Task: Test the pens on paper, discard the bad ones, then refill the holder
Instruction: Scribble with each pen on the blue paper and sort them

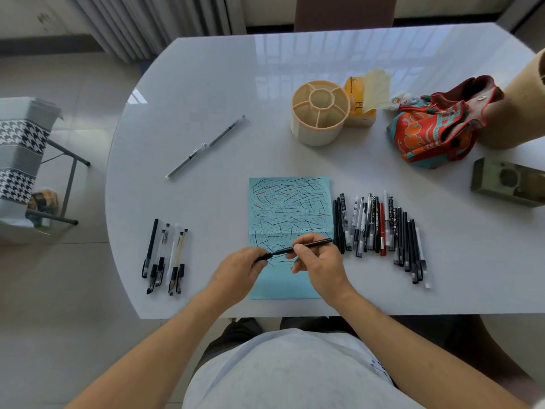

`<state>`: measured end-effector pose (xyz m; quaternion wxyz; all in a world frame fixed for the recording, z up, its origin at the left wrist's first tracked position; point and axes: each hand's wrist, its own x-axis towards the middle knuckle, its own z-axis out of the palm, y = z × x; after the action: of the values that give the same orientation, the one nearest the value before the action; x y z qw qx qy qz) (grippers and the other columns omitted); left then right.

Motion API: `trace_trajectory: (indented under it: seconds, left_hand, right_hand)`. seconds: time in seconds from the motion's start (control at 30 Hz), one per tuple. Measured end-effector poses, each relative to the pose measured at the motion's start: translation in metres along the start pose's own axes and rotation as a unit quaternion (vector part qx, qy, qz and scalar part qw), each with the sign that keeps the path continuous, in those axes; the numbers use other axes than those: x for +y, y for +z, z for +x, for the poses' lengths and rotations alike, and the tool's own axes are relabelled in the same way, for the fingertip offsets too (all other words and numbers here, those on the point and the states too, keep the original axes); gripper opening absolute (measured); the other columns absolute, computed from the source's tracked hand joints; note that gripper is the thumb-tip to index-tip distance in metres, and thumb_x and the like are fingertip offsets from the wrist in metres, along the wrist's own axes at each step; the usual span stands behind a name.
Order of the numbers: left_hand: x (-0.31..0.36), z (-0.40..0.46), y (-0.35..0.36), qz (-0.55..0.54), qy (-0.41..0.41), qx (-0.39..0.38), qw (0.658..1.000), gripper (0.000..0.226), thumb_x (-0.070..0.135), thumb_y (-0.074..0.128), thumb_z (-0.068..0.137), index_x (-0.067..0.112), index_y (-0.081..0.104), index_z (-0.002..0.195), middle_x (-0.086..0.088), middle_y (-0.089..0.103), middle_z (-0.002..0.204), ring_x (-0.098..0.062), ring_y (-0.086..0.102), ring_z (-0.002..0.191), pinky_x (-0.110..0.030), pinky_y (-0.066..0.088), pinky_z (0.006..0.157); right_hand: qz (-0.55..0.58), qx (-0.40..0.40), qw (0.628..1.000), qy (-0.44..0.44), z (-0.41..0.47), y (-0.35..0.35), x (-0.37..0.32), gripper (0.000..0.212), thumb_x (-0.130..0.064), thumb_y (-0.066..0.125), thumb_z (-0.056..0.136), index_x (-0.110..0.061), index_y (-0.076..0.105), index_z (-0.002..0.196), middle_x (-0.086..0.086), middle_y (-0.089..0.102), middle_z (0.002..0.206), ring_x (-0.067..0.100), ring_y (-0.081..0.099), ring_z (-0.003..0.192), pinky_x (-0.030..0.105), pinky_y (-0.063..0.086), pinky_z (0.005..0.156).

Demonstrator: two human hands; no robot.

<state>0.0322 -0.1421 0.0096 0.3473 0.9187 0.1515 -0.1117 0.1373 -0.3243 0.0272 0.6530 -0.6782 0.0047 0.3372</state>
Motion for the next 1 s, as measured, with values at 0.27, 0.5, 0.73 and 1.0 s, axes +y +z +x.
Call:
trace_trajectory:
  seconds: [0.27, 0.5, 0.73, 1.0]
  left_hand:
    - [0.031, 0.009, 0.006, 0.014, 0.068, 0.020, 0.997, 0.017, 0.015, 0.057, 0.097, 0.013, 0.069, 0.109, 0.000, 0.066, 0.089, -0.019, 0.059, 0.078, -0.033, 0.050, 0.070]
    - [0.034, 0.023, 0.005, -0.005, 0.058, 0.029, 0.998, 0.030, 0.035, 0.058, 0.098, 0.025, 0.066, 0.125, 0.008, 0.065, 0.117, -0.010, 0.057, 0.107, -0.029, 0.049, 0.093]
    - [-0.008, 0.019, 0.007, 0.187, 0.036, -0.067, 0.979, 0.051, 0.025, 0.052, 0.099, 0.027, 0.042, 0.148, -0.002, 0.025, 0.163, -0.024, 0.017, 0.151, -0.041, 0.025, 0.120]
    - [-0.039, 0.018, -0.013, 0.212, -0.007, -0.056, 0.976, 0.055, 0.024, 0.042, 0.099, 0.032, 0.031, 0.152, 0.003, 0.014, 0.166, -0.021, 0.008, 0.153, -0.041, 0.018, 0.122]
  right_hand:
    - [-0.026, 0.009, 1.000, 0.008, -0.006, 0.003, 0.011, 0.011, -0.014, 0.063, 0.101, -0.006, 0.068, 0.098, 0.014, 0.076, 0.078, 0.025, 0.071, 0.067, 0.039, 0.063, 0.069]
    - [-0.082, 0.063, 0.994, 0.035, 0.028, -0.048, -0.013, 0.017, -0.021, 0.054, 0.105, -0.007, 0.060, 0.101, 0.007, 0.064, 0.077, 0.016, 0.062, 0.064, 0.031, 0.058, 0.059]
    - [-0.556, 0.109, 0.824, 0.036, 0.080, -0.116, -0.029, 0.018, -0.032, 0.051, 0.103, -0.014, 0.049, 0.101, 0.010, 0.063, 0.096, 0.029, 0.058, 0.082, 0.037, 0.046, 0.067]
    - [-0.591, 0.129, 0.796, -0.031, 0.098, -0.090, -0.036, 0.034, -0.032, 0.059, 0.098, -0.016, 0.053, 0.127, 0.008, 0.068, 0.115, 0.028, 0.062, 0.091, 0.035, 0.044, 0.072]
